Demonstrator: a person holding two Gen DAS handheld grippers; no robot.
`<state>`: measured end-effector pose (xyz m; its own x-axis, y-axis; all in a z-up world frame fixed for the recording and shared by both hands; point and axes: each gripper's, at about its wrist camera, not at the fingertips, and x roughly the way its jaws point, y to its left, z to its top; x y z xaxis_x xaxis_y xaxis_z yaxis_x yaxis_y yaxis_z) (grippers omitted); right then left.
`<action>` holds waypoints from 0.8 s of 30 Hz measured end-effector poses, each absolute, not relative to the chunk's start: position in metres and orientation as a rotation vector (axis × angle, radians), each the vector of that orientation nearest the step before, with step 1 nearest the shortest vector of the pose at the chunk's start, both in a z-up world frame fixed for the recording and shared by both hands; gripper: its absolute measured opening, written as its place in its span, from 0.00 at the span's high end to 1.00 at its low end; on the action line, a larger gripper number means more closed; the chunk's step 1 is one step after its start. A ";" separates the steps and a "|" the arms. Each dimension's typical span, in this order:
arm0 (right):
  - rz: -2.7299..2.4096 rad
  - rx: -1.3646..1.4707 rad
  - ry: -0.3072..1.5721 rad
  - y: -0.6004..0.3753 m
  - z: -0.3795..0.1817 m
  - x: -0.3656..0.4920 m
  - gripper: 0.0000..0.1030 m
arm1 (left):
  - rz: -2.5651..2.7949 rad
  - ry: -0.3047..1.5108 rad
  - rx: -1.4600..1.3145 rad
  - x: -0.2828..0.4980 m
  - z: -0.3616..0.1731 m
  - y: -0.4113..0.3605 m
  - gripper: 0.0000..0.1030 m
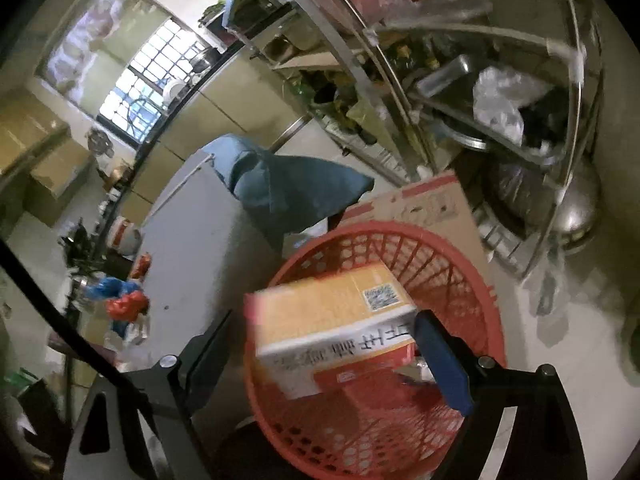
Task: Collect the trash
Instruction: 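Carry the yellow box with the right tool and drop it into the red basket, then grasp the white tissue with the left tool while the right grasps the clear tray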
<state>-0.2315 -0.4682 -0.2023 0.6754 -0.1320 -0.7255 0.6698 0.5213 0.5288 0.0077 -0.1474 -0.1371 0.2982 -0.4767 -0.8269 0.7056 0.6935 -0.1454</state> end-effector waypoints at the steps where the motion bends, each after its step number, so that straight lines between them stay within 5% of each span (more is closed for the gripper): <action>1: -0.525 0.892 0.679 -0.469 -0.201 -0.229 0.12 | -0.747 0.993 0.239 0.016 -0.138 -0.125 0.31; 7: -0.475 0.924 0.664 -0.466 -0.196 -0.209 0.12 | -0.532 1.008 0.137 0.056 -0.146 -0.046 0.30; 24: 0.050 0.796 0.853 -0.322 -0.189 -0.029 0.12 | -0.572 1.135 -0.212 0.101 -0.156 -0.045 0.30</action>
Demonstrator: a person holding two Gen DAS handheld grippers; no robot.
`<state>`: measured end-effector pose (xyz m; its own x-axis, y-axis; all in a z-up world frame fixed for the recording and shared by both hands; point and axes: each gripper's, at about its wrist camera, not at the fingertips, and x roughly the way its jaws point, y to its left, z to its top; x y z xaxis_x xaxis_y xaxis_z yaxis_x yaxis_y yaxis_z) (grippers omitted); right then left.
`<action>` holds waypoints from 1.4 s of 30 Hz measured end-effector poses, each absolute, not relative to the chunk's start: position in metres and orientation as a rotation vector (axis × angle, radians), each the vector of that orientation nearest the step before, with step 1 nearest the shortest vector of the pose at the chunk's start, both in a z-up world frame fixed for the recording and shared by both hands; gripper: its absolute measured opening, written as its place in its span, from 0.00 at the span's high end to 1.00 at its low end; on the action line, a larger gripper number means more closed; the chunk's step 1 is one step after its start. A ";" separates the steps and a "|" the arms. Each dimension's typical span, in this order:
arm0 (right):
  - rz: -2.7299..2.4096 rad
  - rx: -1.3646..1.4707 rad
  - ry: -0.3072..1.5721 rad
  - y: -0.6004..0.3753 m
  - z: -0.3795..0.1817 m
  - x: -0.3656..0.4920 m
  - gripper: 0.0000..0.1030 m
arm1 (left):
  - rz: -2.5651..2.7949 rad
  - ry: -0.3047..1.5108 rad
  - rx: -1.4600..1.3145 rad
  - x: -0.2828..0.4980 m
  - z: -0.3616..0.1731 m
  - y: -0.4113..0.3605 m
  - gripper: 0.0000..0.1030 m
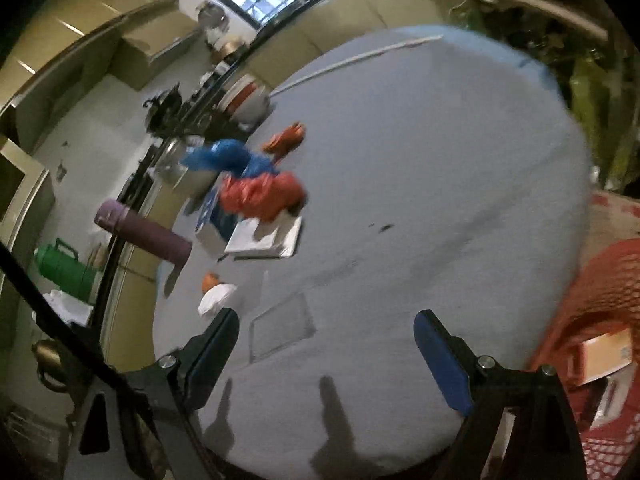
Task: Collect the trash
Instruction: 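Grasp the white tissue with the left tool while the right grasps the clear tray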
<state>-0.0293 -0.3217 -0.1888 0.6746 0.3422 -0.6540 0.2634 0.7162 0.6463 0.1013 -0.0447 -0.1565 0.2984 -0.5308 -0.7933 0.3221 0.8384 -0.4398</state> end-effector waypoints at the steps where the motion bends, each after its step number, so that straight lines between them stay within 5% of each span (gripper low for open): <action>1: 0.054 0.806 0.852 -0.320 -0.191 -0.030 0.12 | -0.572 1.141 -0.216 0.105 -0.157 -0.049 0.30; 7: 0.053 0.882 0.833 -0.327 -0.197 -0.043 0.12 | -0.552 1.154 -0.246 0.138 -0.168 -0.079 0.32; 11: 0.074 0.903 0.832 -0.323 -0.188 -0.029 0.12 | -0.539 1.187 -0.222 0.148 -0.185 -0.092 0.72; 21: 0.123 0.565 0.830 -0.259 -0.164 0.020 0.11 | -0.602 1.118 -0.203 0.111 -0.167 -0.041 0.75; 30: 0.007 0.289 0.915 -0.204 -0.195 0.052 0.11 | -0.508 1.078 -0.093 0.084 -0.154 -0.007 0.75; 42: -0.049 0.448 0.793 -0.273 -0.174 -0.022 0.18 | -0.596 1.058 -0.035 0.061 -0.145 -0.048 0.75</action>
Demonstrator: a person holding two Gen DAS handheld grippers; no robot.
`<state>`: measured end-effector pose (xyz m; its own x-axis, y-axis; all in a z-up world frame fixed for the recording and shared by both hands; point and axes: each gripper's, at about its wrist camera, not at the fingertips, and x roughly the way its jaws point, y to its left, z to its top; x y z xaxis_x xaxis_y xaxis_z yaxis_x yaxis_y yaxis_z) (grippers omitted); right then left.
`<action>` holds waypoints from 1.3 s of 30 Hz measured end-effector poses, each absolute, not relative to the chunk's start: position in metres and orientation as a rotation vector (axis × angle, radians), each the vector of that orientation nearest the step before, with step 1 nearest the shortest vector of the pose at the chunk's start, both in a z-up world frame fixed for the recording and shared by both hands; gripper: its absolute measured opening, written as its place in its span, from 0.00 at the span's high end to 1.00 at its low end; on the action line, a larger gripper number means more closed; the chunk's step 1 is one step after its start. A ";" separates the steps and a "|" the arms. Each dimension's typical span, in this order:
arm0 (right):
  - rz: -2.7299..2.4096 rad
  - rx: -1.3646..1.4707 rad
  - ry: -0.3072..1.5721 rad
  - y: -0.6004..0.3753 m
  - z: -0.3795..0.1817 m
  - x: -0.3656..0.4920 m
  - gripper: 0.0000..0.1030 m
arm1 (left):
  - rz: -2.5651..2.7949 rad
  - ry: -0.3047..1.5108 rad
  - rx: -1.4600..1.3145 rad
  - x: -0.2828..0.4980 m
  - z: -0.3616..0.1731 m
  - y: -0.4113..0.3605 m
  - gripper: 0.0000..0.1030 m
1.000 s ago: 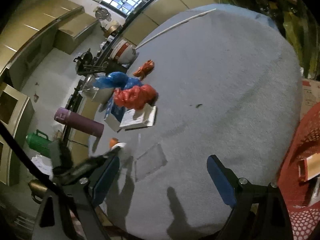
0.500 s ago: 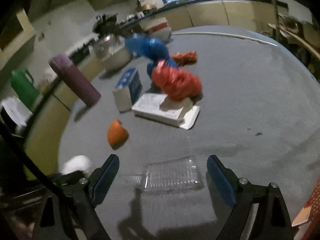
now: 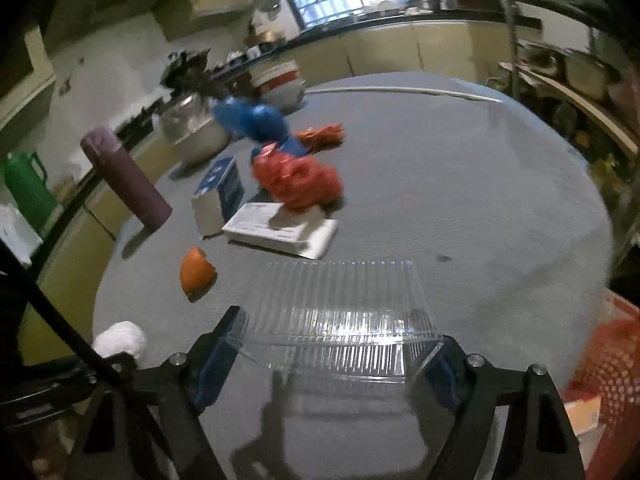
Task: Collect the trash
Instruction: 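Grasp the white tissue with the left tool while the right grasps the clear tray, then carry tissue and clear tray to the red basket and release both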
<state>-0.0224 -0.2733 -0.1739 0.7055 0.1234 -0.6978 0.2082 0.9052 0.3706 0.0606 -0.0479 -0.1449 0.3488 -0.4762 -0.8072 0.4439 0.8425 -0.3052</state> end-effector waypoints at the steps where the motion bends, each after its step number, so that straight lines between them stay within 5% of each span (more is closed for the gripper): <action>1: -0.055 0.468 0.790 -0.280 -0.174 -0.032 0.18 | -0.601 1.055 -0.020 0.057 -0.145 -0.053 0.75; 39: -0.185 0.645 0.589 -0.364 -0.153 -0.182 0.17 | -0.452 0.764 0.475 -0.032 -0.090 -0.175 0.74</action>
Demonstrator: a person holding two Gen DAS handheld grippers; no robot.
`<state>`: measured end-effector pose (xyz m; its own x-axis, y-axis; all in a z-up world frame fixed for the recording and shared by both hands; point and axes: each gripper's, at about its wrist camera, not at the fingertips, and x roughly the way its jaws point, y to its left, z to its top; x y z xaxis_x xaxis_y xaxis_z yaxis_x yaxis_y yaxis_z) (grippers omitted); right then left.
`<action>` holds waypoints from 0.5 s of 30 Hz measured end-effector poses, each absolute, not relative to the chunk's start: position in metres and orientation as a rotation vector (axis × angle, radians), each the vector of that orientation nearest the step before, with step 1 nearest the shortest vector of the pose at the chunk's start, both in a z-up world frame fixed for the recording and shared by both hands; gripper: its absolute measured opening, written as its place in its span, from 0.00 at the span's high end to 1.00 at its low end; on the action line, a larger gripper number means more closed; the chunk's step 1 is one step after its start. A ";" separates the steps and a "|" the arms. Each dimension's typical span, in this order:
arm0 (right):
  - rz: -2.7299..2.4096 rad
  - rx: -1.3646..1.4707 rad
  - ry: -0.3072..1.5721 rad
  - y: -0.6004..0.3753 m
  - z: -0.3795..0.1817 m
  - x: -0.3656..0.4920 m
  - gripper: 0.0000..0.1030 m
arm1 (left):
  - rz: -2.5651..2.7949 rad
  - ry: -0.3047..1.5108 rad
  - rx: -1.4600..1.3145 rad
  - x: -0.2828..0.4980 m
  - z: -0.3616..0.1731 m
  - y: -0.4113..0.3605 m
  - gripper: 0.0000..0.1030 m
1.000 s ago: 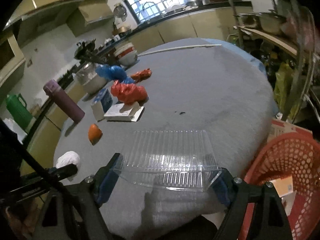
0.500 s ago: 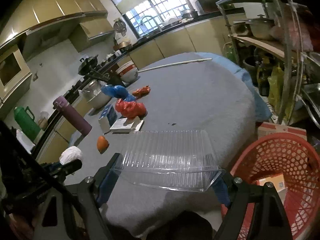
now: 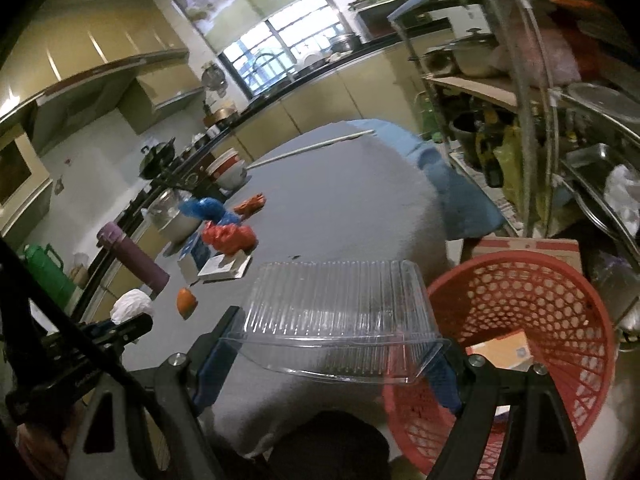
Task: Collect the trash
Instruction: 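Carry tissue and clear tray to the red basket and release both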
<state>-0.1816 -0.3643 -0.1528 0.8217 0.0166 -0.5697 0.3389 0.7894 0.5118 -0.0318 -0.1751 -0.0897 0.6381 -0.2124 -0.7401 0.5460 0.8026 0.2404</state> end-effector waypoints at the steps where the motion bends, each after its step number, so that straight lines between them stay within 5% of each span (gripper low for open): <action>1: -0.191 0.652 0.586 -0.367 -0.154 -0.185 0.17 | -0.455 0.761 0.480 -0.034 -0.089 -0.178 0.74; 15: -0.265 0.721 0.540 -0.404 -0.162 -0.223 0.17 | -0.522 0.730 0.561 -0.060 -0.087 -0.219 0.74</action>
